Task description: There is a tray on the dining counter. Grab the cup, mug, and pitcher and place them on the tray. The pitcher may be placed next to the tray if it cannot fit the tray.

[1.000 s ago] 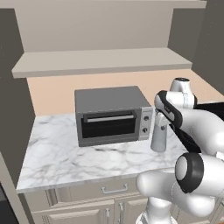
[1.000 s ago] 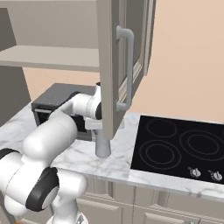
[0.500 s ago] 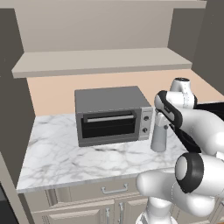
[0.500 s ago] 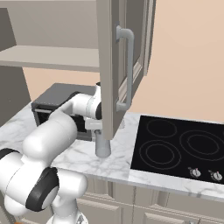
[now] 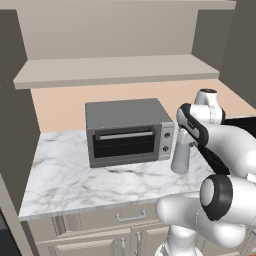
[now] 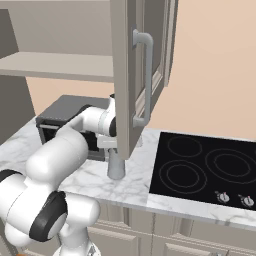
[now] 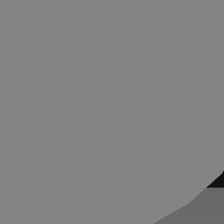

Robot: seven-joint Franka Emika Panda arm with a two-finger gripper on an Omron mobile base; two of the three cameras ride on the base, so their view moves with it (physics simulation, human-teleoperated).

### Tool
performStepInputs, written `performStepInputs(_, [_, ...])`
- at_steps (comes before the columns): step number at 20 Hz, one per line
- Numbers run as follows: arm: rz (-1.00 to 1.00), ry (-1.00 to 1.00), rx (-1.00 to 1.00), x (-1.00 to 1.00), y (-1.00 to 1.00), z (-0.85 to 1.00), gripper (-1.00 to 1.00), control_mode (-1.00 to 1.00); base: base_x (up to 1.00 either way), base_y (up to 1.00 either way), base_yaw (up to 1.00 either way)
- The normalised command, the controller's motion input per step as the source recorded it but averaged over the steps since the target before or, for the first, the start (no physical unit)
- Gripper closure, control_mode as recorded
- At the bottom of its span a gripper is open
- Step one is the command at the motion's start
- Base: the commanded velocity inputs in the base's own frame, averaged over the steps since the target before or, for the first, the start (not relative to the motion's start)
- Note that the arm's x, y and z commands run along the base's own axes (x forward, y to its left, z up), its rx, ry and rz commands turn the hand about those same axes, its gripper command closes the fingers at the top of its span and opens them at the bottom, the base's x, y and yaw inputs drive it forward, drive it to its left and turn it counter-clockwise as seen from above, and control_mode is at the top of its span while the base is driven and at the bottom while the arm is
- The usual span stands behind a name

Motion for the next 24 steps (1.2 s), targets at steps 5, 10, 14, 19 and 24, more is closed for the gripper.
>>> performStepInputs(5, [0.00, 0.00, 0.00, 0.00, 0.00, 0.00, 1.00, -1.00, 0.00, 0.00, 0.00])
performStepInputs(10, [0.00, 0.02, 0.00, -0.03, 0.00, 0.00, 1.00, -1.00, 0.00, 0.00, 0.00])
performStepInputs(14, [0.00, 0.00, 0.00, -0.14, 0.00, 0.10, 1.00, -1.00, 0.00, 0.00, 0.00])
performStepInputs(19, [0.00, 0.00, 0.00, -0.26, 0.01, 0.15, 1.00, -1.00, 0.00, 0.00, 0.00])
performStepInputs(24, [0.00, 0.00, 0.00, -0.23, 0.12, 0.14, 1.00, -1.00, 0.00, 0.00, 0.00])
